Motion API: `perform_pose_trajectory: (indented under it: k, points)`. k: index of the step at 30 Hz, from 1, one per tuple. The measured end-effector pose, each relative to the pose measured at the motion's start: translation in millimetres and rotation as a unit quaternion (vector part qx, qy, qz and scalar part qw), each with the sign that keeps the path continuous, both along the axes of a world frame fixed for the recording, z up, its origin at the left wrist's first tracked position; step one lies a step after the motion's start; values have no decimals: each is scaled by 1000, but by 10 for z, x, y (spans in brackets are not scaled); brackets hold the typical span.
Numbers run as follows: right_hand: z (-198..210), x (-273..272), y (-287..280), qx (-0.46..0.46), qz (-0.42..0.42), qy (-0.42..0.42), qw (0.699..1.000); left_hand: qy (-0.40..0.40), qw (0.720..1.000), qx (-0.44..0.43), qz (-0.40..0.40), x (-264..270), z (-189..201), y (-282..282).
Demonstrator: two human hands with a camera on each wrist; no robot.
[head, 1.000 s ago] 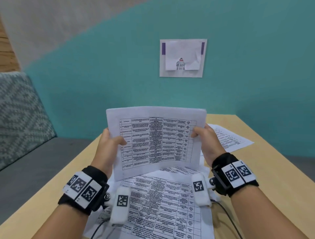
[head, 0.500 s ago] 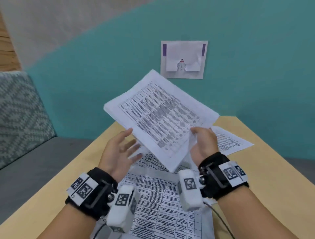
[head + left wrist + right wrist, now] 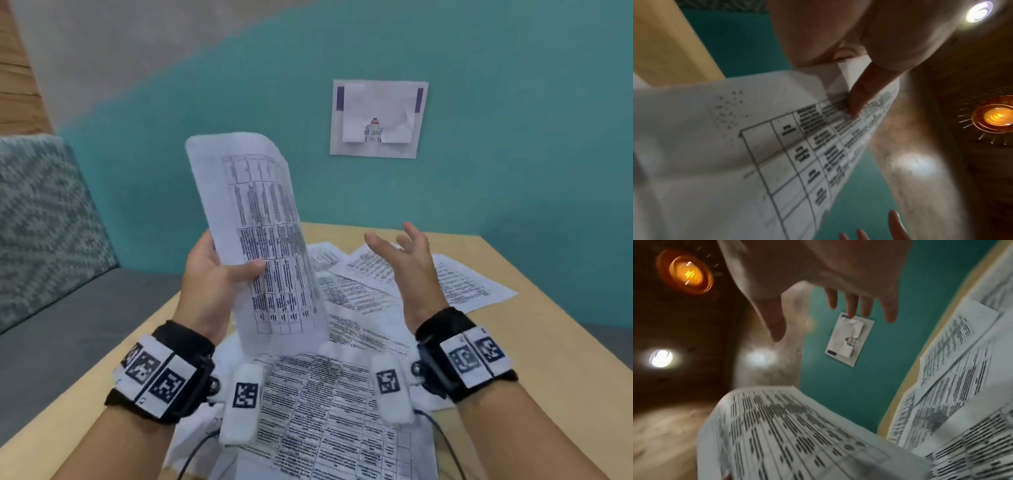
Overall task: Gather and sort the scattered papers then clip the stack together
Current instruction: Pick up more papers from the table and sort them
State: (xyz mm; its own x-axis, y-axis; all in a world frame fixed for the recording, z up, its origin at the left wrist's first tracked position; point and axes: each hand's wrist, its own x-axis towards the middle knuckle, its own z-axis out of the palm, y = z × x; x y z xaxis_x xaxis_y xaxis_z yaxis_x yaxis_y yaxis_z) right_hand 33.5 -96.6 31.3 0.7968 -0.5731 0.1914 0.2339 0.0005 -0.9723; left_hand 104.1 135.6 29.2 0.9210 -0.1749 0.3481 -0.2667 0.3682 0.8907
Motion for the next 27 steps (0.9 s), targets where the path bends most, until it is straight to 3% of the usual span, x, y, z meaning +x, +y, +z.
perform_pose_trajectory:
  k: [5, 9, 11, 16, 18, 23, 27]
  points:
    - [-46, -2, -155, 43, 142, 61, 987, -39, 997, 38, -56, -32, 22, 23]
    - [-41, -12, -163, 73, 192, 38, 978, -54, 995, 70, -38, 10, -32, 18]
    - [-6, -13, -155, 58, 174, 8, 983, -71, 993, 94, 4, 17, -52, -4]
    - [132, -1, 99, -102, 13, -48, 994, -94, 986, 114, 82, -13, -94, -114]
    - [97, 8, 172, -95, 6, -48, 994, -68, 987, 114, 88, 24, -133, -127]
    - [-162, 83, 176, -67, 23, 42, 997, 28, 986, 149, 65, 151, -280, -130]
    - [-196, 101, 201, -61, 34, 55, 996, 32, 984, 163, 60, 164, -321, -149]
